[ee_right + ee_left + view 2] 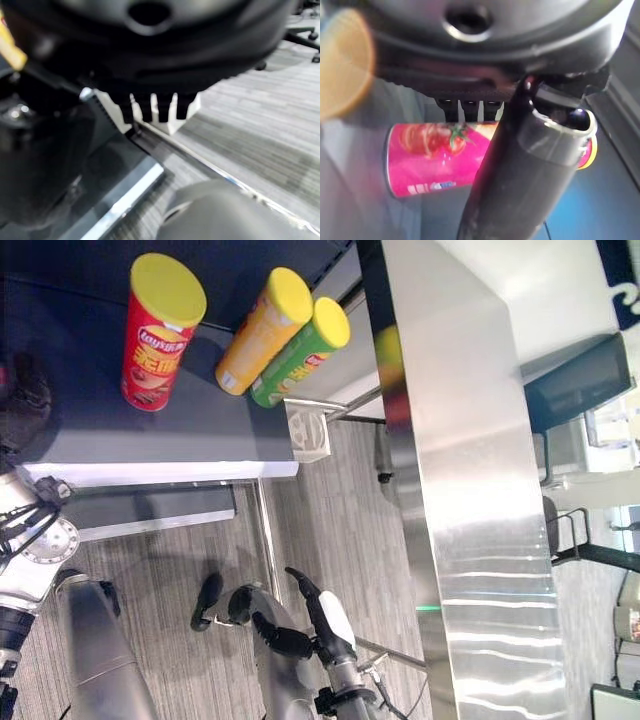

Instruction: Put the goods on the table back onto the shelves and tidy them up.

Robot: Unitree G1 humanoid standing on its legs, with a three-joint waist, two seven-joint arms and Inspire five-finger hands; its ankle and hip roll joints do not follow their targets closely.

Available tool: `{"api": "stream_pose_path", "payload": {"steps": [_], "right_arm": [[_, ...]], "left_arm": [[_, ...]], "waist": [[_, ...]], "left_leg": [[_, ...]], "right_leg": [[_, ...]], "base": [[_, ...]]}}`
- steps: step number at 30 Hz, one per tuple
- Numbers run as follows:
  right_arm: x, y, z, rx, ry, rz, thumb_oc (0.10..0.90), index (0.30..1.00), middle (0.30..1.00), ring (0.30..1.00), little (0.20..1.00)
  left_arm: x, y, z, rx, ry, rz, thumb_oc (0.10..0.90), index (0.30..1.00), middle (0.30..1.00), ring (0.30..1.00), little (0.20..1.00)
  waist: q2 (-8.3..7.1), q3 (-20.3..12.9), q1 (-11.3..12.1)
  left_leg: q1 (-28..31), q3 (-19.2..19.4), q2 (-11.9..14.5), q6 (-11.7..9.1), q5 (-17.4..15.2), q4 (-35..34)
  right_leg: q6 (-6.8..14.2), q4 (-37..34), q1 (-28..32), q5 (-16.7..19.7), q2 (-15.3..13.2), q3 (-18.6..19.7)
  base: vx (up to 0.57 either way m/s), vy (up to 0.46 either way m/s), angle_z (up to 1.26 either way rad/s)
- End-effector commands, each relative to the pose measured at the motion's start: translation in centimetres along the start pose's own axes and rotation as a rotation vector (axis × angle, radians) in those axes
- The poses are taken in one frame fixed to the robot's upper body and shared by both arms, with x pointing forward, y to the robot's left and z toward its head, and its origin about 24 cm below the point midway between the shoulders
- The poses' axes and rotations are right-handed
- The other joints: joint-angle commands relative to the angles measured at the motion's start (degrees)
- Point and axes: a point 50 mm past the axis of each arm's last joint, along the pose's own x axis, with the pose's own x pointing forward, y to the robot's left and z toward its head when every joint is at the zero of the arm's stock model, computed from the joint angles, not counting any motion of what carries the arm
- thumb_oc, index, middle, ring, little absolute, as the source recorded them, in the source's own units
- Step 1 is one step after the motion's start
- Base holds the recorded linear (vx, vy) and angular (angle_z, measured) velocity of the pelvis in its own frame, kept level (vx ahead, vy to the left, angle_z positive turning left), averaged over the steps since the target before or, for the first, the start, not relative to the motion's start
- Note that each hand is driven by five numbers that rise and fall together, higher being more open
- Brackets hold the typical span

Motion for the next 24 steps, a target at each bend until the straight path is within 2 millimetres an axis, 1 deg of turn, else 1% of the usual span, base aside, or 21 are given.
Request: {"api": "stream_pose_path", "payload": {"steps": [1,3,4,6,7,9,10,13,17,24], "right_arm": [[-0.7,-3.0,-0.8,-0.048,-0.002,-0.118,0.800,0.900,0.900,0.900,0.900],[-0.8,-3.0,-1.0,-0.055,0.007,-0.113,0.800,0.900,0.900,0.900,0.900],[-0.9,-3.0,-1.3,-0.069,0.014,-0.106,0.800,0.900,0.900,0.900,0.900],[-0.9,-3.0,-1.3,-0.069,0.014,-0.106,0.800,0.900,0.900,0.900,0.900],[-1.0,-2.9,-1.6,-0.081,0.026,-0.097,0.800,0.900,0.900,0.900,0.900],[-1.1,-2.8,-1.7,-0.085,0.030,-0.097,0.800,0.900,0.900,0.900,0.900],[-1.1,-2.8,-1.9,-0.095,0.032,-0.091,0.800,0.900,0.900,0.900,0.900],[-1.3,-2.7,-2.1,-0.104,0.044,-0.083,0.800,0.900,0.900,0.900,0.900],[-1.6,-2.5,-2.6,-0.112,0.062,-0.074,0.800,0.900,0.900,0.900,0.900],[-1.8,-2.3,-3.0,-0.116,0.080,-0.069,0.800,0.900,0.900,0.900,0.900]], "left_arm": [[0.0,-1.3,2.1,-0.035,-0.178,-0.130,0.800,0.900,0.900,0.900,0.900],[-0.8,-1.4,1.6,-0.008,-0.164,-0.167,0.800,0.900,0.900,0.900,0.900],[-1.4,-1.4,1.0,0.024,-0.157,-0.197,0.800,0.900,0.900,0.900,0.900],[-1.4,-1.4,1.0,0.024,-0.157,-0.196,0.800,0.900,0.900,0.900,0.900],[-2.2,-1.2,0.1,0.068,-0.136,-0.231,0.800,0.900,0.900,0.900,0.900],[-2.4,-1.2,-0.2,0.079,-0.133,-0.248,0.800,0.900,0.900,0.900,0.900],[-2.9,-1.1,-0.6,0.107,-0.130,-0.282,0.800,0.900,0.900,0.900,0.900],[-3.1,-0.9,-0.7,0.128,-0.143,-0.303,0.800,0.900,0.900,0.900,0.900],[-3.6,-0.5,-1.0,0.171,-0.166,-0.335,0.800,0.900,0.900,0.900,0.900],[-3.8,0.5,-1.6,0.269,-0.229,-0.392,0.800,0.900,0.900,0.900,0.900]], "waist": [[-0.62,-2.2,0.3],[-0.65,-2.4,0.5],[-0.75,-2.5,0.8],[-0.85,-2.4,0.8],[-1.02,-2.8,1.0],[-1.23,-2.8,1.2],[-1.42,-3.0,1.4],[-1.70,-3.2,1.8],[-1.86,-3.7,2.4],[-2.03,-3.8,3.5]], "left_leg": [[2.1,-0.2,-1.5,3.8,1.0,-4.6],[3.6,0.0,-1.5,3.5,1.9,-6.9],[5.1,0.4,-1.6,3.3,2.9,-9.4],[5.6,0.5,-1.6,3.3,3.1,-9.7],[7.0,0.7,-1.6,2.9,4.0,-12.1],[8.3,1.1,-1.6,2.7,4.8,-14.0],[9.5,1.1,-1.7,2.5,5.7,-15.9],[11.2,1.1,-1.9,2.2,7.1,-18.8],[12.4,0.6,-2.2,1.8,7.9,-20.9],[12.7,0.0,-2.4,1.7,7.9,-20.8]], "right_leg": [[4.1,-4.9,1.1,5.2,-2.3,0.6],[4.3,-6.5,2.5,5.9,-2.1,0.2],[4.5,-8.4,3.9,6.8,-1.8,0.1],[4.5,-8.7,4.2,6.9,-1.8,0.1],[4.6,-10.8,5.6,7.8,-1.5,0.1],[4.7,-12.3,6.8,8.5,-1.3,0.2],[4.8,-13.8,7.9,9.2,-1.1,0.1],[5.2,-16.2,9.9,10.2,-0.9,-0.1],[5.4,-17.9,11.6,10.7,-0.9,-0.6],[5.5,-18.0,12.6,10.9,-0.9,-1.0]], "base": [[-0.01,-0.041,0.07],[-0.01,-0.061,0.08],[-0.02,-0.051,0.02],[-0.01,-0.041,0.05],[-0.01,-0.068,0.08],[0.00,-0.067,0.06],[0.00,-0.065,0.04],[0.02,-0.069,0.09],[0.04,-0.043,0.10],[0.02,-0.010,0.05]]}}
